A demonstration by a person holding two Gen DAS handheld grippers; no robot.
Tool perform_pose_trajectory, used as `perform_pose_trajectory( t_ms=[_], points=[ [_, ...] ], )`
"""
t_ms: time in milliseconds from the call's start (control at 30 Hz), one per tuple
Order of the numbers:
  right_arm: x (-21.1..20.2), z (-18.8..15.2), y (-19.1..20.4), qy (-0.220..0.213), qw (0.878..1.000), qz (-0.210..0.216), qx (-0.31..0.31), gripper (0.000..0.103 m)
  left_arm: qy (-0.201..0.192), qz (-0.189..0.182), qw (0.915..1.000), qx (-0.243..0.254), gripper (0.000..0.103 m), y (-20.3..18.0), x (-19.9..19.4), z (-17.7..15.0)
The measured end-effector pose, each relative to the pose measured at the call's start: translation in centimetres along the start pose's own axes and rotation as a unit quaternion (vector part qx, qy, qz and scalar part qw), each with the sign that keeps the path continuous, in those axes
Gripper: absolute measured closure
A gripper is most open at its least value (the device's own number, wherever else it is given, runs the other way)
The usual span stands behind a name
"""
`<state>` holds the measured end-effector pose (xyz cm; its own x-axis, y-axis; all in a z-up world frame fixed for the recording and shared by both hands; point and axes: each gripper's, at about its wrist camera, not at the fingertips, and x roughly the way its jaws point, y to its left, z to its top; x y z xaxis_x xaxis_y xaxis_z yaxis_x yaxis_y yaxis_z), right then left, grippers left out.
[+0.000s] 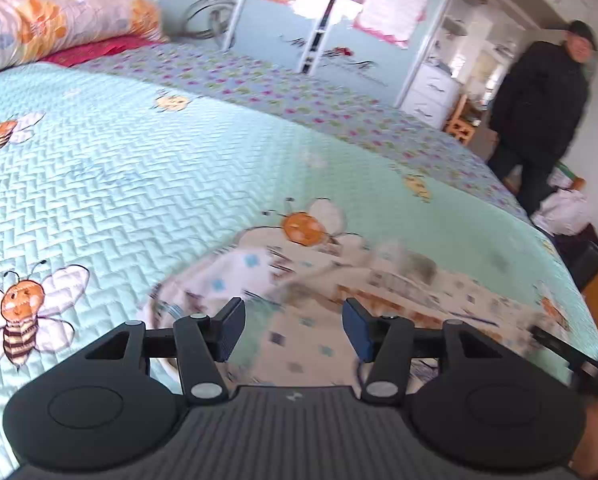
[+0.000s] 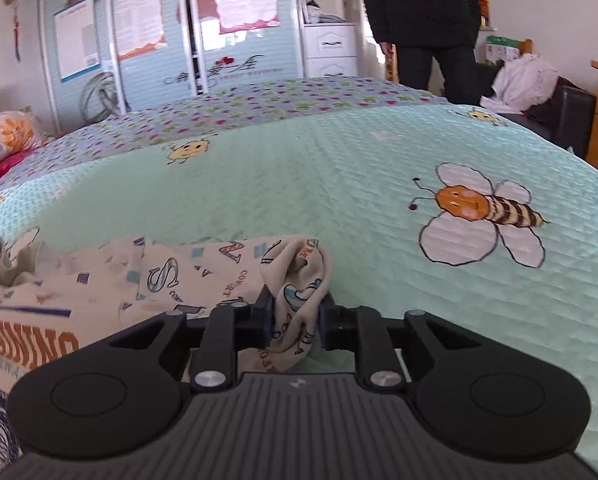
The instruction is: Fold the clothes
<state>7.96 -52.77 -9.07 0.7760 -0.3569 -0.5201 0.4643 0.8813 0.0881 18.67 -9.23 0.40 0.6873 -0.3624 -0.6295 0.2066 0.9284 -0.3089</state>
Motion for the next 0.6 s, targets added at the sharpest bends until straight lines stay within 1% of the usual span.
perform_pose_trajectory(
  t_ms=[33,67,133,167,200,233,267,300,333,367,433,467,533,567,600],
  points=[
    [-0.6,0.3,0.3,-0.009,1.0,-0.007,-0.005,0.074,0.004,0.006,1.0,-0.002,0.047,0.2,0.8,0.6],
    [-1.4,0.6,0.5,-0.022,1.0,-0.013,-0.007,0.072,0.005,0.009,0.9999,0.008,0.046,-0.1,1.6,1.1],
    [-3.1,1.3,0.9,-0.052,0.999,-0.006,-0.004,0.066,0.005,0.01,0.9986,0.051,0.047,-1.6,3.3,2.0],
    [-3.8,1.6,1.2,-0.066,0.998,0.006,-0.001,0.065,0.003,0.007,0.9967,0.08,0.046,-2.8,3.9,2.3],
    [-4.3,1.8,1.3,-0.076,0.996,0.042,0.017,0.061,0.002,-0.001,0.9935,0.114,0.046,-4.2,4.6,2.5],
    [-4.8,2.0,1.2,-0.084,0.992,0.086,0.04,0.059,0.002,-0.014,0.9883,0.152,0.046,-5.7,5.5,2.4],
    [-4.8,1.9,0.8,-0.088,0.983,0.142,0.078,0.059,0.003,-0.026,0.9815,0.19,0.046,-7.3,6.4,2.1],
    [-4.7,1.8,0.3,-0.091,0.968,0.202,0.121,0.059,0.004,-0.033,0.9756,0.217,0.046,-8.6,7.3,1.9],
    [-4.6,1.6,-0.1,-0.092,0.953,0.241,0.16,0.059,0.005,-0.034,0.9714,0.235,0.046,-9.5,8.2,1.8],
    [-4.5,1.5,-0.2,-0.094,0.948,0.247,0.179,0.059,0.006,-0.035,0.9669,0.253,0.045,-10.4,9.2,1.6],
    [-4.5,1.5,0.3,-0.101,0.953,0.236,0.158,0.058,0.011,-0.035,0.9582,0.284,0.045,-11.9,11.1,1.5],
    [-4.5,1.5,0.6,-0.105,0.957,0.23,0.145,0.058,0.017,-0.03,0.956,0.291,0.045,-12.1,12.1,1.5],
    [-4.0,1.2,0.9,-0.1,0.956,0.234,0.148,0.058,0.033,-0.024,0.9513,0.306,0.045,-12.1,14.1,1.6],
    [-3.7,1.1,1.0,-0.093,0.955,0.237,0.153,0.058,0.041,-0.021,0.9502,0.308,0.045,-12.1,15.0,1.9],
    [-3.4,1.0,1.1,-0.089,0.955,0.237,0.154,0.058,0.044,-0.017,0.9519,0.303,0.046,-11.8,15.5,2.4]
  ],
)
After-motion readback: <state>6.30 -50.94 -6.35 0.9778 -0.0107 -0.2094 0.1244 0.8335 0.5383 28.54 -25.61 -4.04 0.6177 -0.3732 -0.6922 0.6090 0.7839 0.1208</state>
